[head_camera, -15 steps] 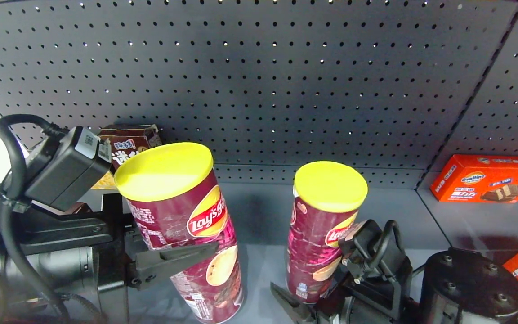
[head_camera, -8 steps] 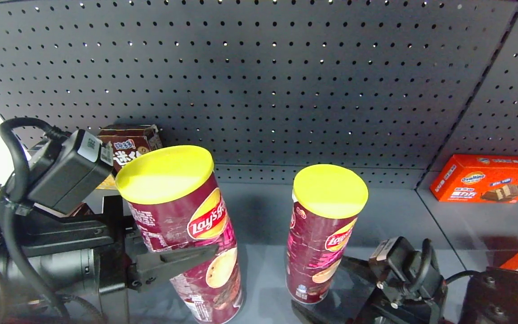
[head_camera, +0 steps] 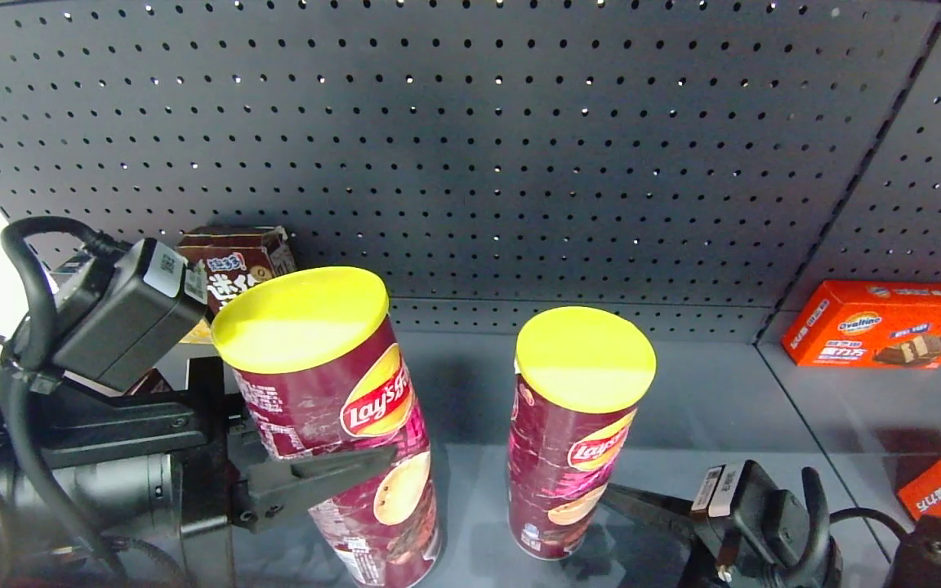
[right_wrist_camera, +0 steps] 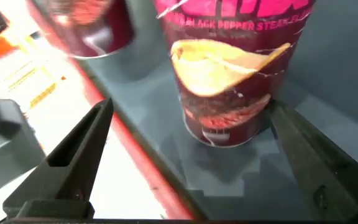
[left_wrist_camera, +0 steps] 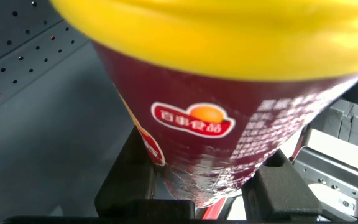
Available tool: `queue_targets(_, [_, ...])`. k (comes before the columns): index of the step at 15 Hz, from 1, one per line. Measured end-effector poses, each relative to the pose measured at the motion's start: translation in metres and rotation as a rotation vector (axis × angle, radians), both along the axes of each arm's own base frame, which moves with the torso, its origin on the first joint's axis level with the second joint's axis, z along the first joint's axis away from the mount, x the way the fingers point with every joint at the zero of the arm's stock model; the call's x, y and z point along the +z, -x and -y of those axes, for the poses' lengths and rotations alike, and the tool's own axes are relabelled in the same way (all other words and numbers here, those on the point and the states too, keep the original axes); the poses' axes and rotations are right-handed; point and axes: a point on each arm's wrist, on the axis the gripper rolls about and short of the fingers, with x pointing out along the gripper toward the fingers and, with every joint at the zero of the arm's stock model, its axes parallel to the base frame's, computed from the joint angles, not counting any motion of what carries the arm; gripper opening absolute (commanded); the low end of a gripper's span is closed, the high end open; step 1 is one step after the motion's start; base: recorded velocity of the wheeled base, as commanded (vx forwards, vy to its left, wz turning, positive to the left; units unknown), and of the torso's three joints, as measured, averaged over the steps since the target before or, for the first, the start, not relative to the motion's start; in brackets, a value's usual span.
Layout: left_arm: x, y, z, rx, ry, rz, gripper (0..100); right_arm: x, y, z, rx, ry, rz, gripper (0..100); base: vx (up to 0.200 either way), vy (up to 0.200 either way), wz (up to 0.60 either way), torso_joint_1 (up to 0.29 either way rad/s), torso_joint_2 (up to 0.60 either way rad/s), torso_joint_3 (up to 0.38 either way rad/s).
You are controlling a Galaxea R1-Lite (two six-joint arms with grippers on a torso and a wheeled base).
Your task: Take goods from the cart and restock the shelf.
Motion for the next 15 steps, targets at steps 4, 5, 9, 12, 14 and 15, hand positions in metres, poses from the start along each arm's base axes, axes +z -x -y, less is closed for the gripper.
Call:
queue_targets(4, [0.000,0.000,0.000,0.001,-0.001,-0.001,0,-0.002,0.010,-0.001,0.044,-0.003,-0.001,100,0.000,0.000,0.00,0.000,0.00,0.000])
queue_targets(5, [-0.001,0.000,0.000,0.001,-0.001,-0.002,0,-0.003,0.013,-0.002,0.055,-0.004,0.000,100,0.000,0.000,0.00,0.000,0.00,0.000])
queue_targets(9, [-0.001,0.000,0.000,0.001,-0.001,-0.002,0,-0.003,0.021,-0.004,0.097,-0.007,0.003,100,0.000,0.000,0.00,0.000,0.00,0.000])
queue_targets(12, [-0.001,0.000,0.000,0.002,-0.001,-0.002,0,-0.003,0.026,-0.006,0.123,-0.012,0.007,100,0.000,0.000,0.00,0.000,0.00,0.000])
queue_targets(14, [-0.001,0.000,0.000,0.001,-0.001,-0.002,0,0.000,0.027,-0.006,0.120,-0.032,0.022,100,0.000,0.000,0.00,0.000,0.00,0.000])
queue_targets(15, [-0.001,0.000,0.000,0.001,-0.002,-0.003,0,0.002,0.027,-0.003,0.114,-0.038,0.029,100,0.000,0.000,0.00,0.000,0.00,0.000])
